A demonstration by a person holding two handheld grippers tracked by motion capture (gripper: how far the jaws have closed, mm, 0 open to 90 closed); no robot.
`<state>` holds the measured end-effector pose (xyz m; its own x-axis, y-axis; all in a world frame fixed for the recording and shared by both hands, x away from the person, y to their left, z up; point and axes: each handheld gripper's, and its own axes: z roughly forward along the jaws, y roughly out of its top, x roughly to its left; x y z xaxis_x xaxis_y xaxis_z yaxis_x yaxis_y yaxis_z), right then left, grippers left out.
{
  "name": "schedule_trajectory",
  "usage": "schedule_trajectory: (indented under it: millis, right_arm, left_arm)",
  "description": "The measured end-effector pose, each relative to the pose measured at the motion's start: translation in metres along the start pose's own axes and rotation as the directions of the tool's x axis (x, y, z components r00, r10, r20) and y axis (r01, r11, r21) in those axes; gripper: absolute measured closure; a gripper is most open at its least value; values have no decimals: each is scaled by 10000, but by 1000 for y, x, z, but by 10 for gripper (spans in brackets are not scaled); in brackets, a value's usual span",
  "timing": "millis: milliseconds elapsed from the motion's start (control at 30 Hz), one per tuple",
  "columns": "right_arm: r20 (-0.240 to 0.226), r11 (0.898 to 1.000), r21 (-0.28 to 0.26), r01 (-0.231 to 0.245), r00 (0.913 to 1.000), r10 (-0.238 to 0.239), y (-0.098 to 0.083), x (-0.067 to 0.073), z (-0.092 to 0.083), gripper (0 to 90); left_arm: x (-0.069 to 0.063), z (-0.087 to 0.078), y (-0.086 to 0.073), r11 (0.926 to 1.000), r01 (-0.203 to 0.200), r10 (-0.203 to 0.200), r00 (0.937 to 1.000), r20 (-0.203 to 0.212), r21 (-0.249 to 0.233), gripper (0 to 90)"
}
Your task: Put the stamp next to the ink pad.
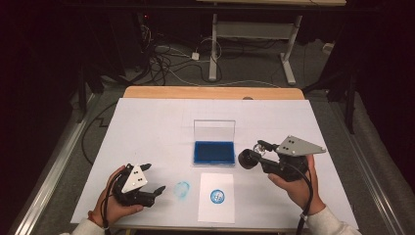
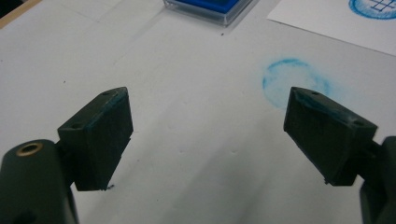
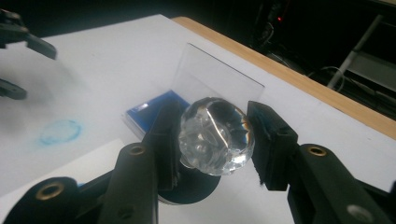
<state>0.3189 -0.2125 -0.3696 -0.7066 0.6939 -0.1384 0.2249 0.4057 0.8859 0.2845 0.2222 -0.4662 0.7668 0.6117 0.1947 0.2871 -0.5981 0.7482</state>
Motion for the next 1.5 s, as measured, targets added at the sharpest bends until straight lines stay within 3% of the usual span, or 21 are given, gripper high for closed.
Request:
schedule_trajectory:
  millis: [233,633,867,967,1500]
  right_arm:
    - [429,9987,490,-127,9990,106,3,-12,5,575]
    - [1124,9822,1872,-148,9936,-65,-5,-30,42,574]
    - [1392,9662,2578,-18,9896,-353,-13,-30,66,574]
    - [1433,9637,2668,-60,9891,-335,-15,-30,73,574]
    - [1653,9407,3392,10,9844,-606,-26,-30,94,572]
  left_arm:
    - [0,1,-2,10000,47,-47,10000,-38,70,155]
    - [0,5,-3,9997,81,-82,10000,22,214,155]
    - [1,5,-3,9997,121,-123,9999,80,201,155]
    - [1,5,-3,9997,94,-96,9999,88,219,156]
    - [0,6,-3,9996,117,-121,9998,174,254,155]
